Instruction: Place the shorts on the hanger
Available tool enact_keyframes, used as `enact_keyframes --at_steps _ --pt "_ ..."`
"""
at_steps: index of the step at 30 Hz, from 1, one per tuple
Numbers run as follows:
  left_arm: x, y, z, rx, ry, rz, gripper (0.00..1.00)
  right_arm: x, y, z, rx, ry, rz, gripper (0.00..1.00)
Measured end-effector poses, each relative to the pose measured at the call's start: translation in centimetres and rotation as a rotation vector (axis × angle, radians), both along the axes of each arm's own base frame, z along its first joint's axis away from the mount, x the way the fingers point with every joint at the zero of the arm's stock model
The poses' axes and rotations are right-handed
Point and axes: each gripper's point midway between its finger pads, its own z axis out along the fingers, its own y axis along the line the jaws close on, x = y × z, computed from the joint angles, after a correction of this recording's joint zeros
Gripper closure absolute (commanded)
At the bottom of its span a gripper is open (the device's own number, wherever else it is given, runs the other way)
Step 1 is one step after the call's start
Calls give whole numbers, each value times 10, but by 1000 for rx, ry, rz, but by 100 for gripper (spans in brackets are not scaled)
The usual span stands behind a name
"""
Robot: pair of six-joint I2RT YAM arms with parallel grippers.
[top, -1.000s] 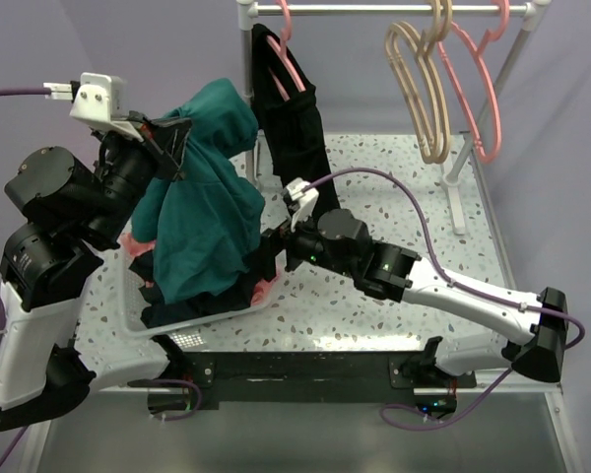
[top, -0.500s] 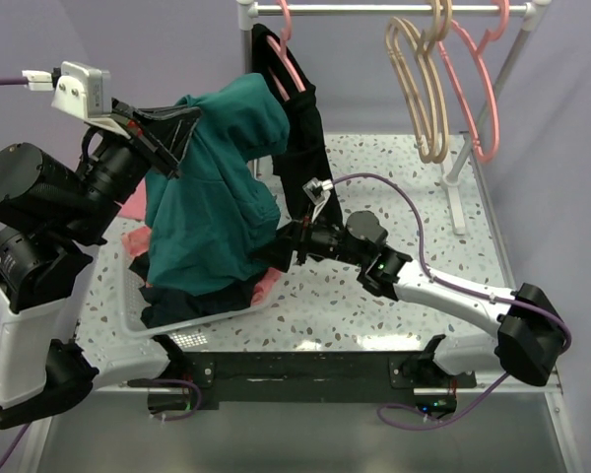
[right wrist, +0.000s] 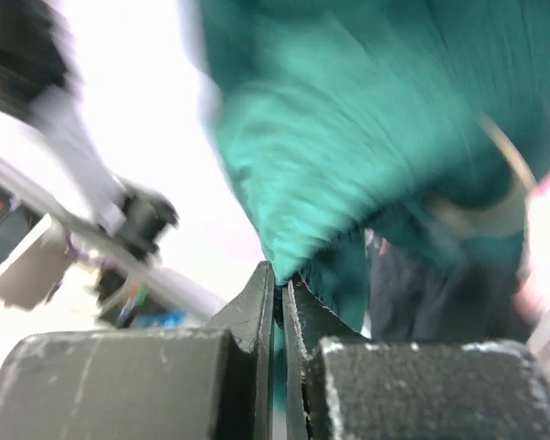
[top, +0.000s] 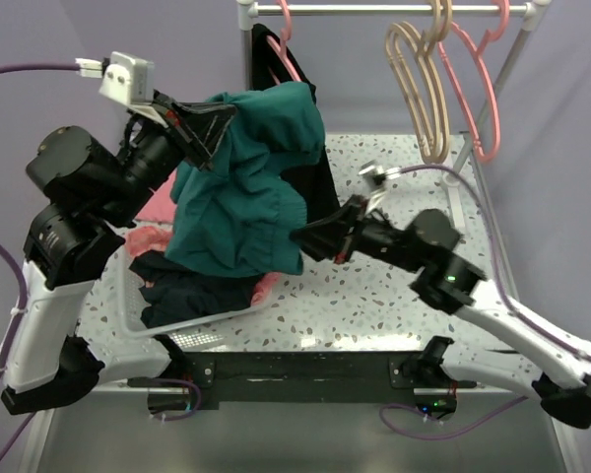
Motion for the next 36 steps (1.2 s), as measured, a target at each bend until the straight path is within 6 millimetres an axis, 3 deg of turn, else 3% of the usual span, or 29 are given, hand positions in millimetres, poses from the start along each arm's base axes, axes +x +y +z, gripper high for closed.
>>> enact_keyframes --at_steps 4,6,8,11,13,14,15,17,18,21,25,29,32,34,36 --pt "13 -25 -20 24 59 -53 100 -14 -60 101 77 -144 -160 100" --pt "18 -40 -38 46 103 -86 100 -23 -86 136 111 -194 -217 100" --pt "23 -53 -63 76 153 -117 100 -30 -106 157 129 -223 -257 100" --pt "27 -72 -120 138 260 -157 100 -31 -113 161 99 -226 -276 100" --pt "27 -80 -170 192 351 -174 92 -22 -105 147 44 -199 -283 100" --pt "27 -81 -198 226 402 -174 66 -15 -98 137 10 -179 -286 100" --pt "27 -81 -219 253 442 -171 49 -7 -89 122 -31 -154 -287 100" --pt "26 -79 -257 307 515 -164 21 8 -73 89 -118 -100 -292 100" --pt "24 -77 -269 324 544 -157 17 19 -63 66 -175 -62 -299 100" --pt "17 -62 -282 349 557 -127 14 42 -45 4 -321 36 -330 100" --pt "-4 -28 -254 313 474 -83 18 64 -32 -62 -479 146 -373 100" --pt "-31 1 -218 243 363 -85 25 77 -25 -83 -522 195 -410 100" --pt "-40 5 -212 212 339 -106 28 84 -22 -89 -524 218 -434 100" --pt "-37 -4 -228 214 372 -117 28 88 -20 -92 -524 231 -449 100" --pt "-36 -18 -258 245 440 -123 27 92 -17 -95 -526 243 -458 100"
